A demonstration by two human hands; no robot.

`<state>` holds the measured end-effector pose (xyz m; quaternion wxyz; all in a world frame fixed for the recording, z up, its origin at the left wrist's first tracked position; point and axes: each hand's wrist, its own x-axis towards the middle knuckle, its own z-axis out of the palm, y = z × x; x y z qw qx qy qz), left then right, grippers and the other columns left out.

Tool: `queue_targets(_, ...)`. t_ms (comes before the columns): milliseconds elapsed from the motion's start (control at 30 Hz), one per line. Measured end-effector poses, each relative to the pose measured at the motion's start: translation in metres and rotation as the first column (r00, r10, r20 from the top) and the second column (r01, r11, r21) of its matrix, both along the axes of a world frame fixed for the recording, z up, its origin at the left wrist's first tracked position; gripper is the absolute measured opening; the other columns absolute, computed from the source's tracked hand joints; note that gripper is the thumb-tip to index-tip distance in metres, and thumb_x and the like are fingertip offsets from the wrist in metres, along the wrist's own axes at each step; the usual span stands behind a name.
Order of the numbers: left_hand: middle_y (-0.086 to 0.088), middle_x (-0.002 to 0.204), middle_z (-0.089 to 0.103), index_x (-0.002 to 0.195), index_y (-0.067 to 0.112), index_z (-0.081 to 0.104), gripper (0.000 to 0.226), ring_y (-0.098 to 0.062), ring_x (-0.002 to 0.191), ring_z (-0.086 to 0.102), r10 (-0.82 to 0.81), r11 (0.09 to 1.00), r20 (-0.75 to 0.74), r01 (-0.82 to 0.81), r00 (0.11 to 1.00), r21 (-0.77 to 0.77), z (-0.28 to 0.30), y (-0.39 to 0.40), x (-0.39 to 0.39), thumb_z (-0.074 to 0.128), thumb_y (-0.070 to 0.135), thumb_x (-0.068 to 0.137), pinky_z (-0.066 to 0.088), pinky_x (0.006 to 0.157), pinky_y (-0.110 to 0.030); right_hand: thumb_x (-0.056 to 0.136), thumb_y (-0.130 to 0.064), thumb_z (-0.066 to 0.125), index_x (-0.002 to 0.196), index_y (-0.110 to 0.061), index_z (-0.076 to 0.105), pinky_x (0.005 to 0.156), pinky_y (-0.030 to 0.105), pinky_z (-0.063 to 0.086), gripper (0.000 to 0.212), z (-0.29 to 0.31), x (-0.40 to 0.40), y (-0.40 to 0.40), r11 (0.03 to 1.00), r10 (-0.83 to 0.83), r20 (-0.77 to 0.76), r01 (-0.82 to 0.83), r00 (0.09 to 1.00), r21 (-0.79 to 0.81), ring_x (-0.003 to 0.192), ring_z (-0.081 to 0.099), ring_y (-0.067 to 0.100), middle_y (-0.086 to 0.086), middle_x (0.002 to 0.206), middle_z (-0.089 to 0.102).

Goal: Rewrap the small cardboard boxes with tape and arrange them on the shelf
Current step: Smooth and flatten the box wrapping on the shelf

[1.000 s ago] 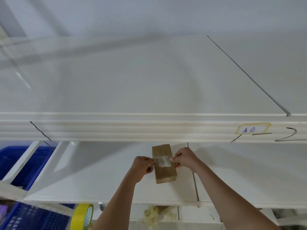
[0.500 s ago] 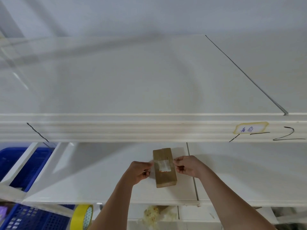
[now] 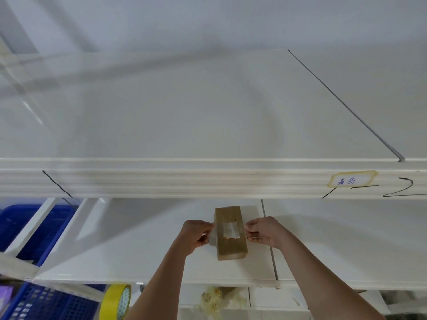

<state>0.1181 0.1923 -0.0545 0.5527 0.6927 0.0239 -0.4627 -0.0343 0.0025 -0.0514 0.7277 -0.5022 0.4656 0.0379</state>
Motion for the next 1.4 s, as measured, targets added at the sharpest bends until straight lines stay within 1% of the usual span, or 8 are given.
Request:
queue_targets(500, -0.014, 0.078, 0.075, 0.081, 0.004, 0.079, 0.018, -0.021, 0.064, 0.061, 0.072, 0.981, 0.215, -0.109, 0.974, 0.163, -0.027, 0.000, -0.005, 0.088, 0.019, 0.077, 0.060, 0.072, -0.032, 0.094, 0.009, 0.061, 0.124, 0.013, 0.057, 0.068, 0.033, 0.057, 0.031, -0.012, 0.007, 0.014, 0.995, -0.101, -0.022, 0.101, 0.995, 0.013, 0.079, 0.064, 0.026, 0.021, 0.094, 0.066)
queue_targets(767, -0.014, 0.075, 0.063, 0.092, -0.007, 0.074, 0.015, -0.021, 0.061, 0.055, 0.188, 0.977, -0.008, -0.186, 0.982, 0.109, -0.029, -0.006, -0.015, 0.079, 0.005, 0.084, 0.057, 0.071, -0.034, 0.090, 0.015, 0.061, 0.135, 0.011, 0.047, 0.062, 0.034, 0.057, 0.047, -0.009, 0.008, 0.021, 0.985, -0.165, -0.042, 0.162, 0.985, -0.060, 0.083, 0.069, 0.030, 0.025, 0.101, 0.067)
queue_targets(933, -0.014, 0.082, 0.071, 0.096, -0.001, 0.075, 0.029, -0.025, 0.071, 0.067, 0.128, 0.978, 0.076, -0.139, 0.989, 0.154, -0.028, -0.008, -0.014, 0.085, 0.022, 0.081, 0.063, 0.078, -0.043, 0.080, 0.010, 0.070, 0.130, 0.009, 0.055, 0.067, 0.036, 0.059, 0.052, -0.007, 0.012, 0.026, 0.944, -0.087, -0.197, 0.017, 0.977, -0.331, 0.076, 0.068, 0.029, 0.017, 0.096, 0.066)
queue_targets(1033, -0.007, 0.091, 0.069, 0.097, 0.011, 0.068, 0.031, -0.023, 0.081, 0.069, 0.041, 0.966, 0.298, -0.114, 0.954, 0.231, -0.020, -0.011, -0.018, 0.085, 0.032, 0.081, 0.063, 0.076, -0.036, 0.080, -0.003, 0.070, 0.114, 0.000, 0.065, 0.078, 0.037, 0.060, 0.035, 0.001, 0.014, 0.031, 0.839, -0.081, -0.300, -0.097, 0.951, -0.535, 0.092, 0.069, 0.030, 0.015, 0.099, 0.067)
queue_targets(1100, -0.002, 0.094, 0.066, 0.096, 0.013, 0.067, 0.026, -0.023, 0.087, 0.070, 0.036, 0.962, 0.422, -0.147, 0.906, 0.232, -0.012, -0.015, -0.020, 0.084, 0.027, 0.081, 0.061, 0.079, -0.033, 0.082, 0.002, 0.063, 0.091, 0.002, 0.068, 0.070, 0.034, 0.057, 0.010, 0.010, 0.016, 0.035, 0.773, -0.073, -0.331, -0.156, 0.941, -0.615, 0.084, 0.067, 0.030, 0.019, 0.084, 0.064)
queue_targets(1167, -0.007, 0.090, 0.070, 0.084, 0.010, 0.067, 0.015, -0.024, 0.079, 0.071, 0.061, 0.966, 0.410, -0.157, 0.910, 0.205, -0.004, -0.022, -0.023, 0.080, 0.018, 0.085, 0.062, 0.077, -0.034, 0.086, 0.003, 0.056, 0.074, -0.003, 0.061, 0.054, 0.024, 0.045, 0.014, 0.014, 0.021, 0.037, 0.724, -0.067, -0.361, -0.204, 0.930, -0.659, 0.069, 0.063, 0.024, 0.008, 0.067, 0.056)
queue_targets(1267, -0.013, 0.077, 0.072, 0.069, 0.005, 0.065, 0.022, -0.025, 0.068, 0.073, 0.063, 0.962, 0.365, -0.153, 0.929, 0.224, 0.004, -0.031, -0.027, 0.078, 0.009, 0.086, 0.064, 0.070, -0.038, 0.091, -0.002, 0.057, 0.081, -0.007, 0.055, 0.043, 0.021, 0.034, 0.012, 0.021, 0.028, 0.043, 0.698, -0.026, -0.379, -0.254, 0.925, -0.669, 0.065, 0.056, 0.019, 0.004, 0.073, 0.056)
queue_targets(1400, -0.008, 0.071, 0.069, 0.069, 0.006, 0.068, 0.017, -0.024, 0.066, 0.073, -0.044, 0.943, 0.402, -0.095, 0.914, 0.320, -0.002, -0.035, -0.031, 0.079, 0.008, 0.082, 0.064, 0.072, -0.039, 0.095, -0.004, 0.059, 0.096, -0.009, 0.053, 0.045, 0.019, 0.032, 0.009, 0.027, 0.030, 0.048, 0.673, 0.034, -0.430, -0.339, 0.902, -0.658, 0.078, 0.053, 0.020, 0.005, 0.090, 0.055)
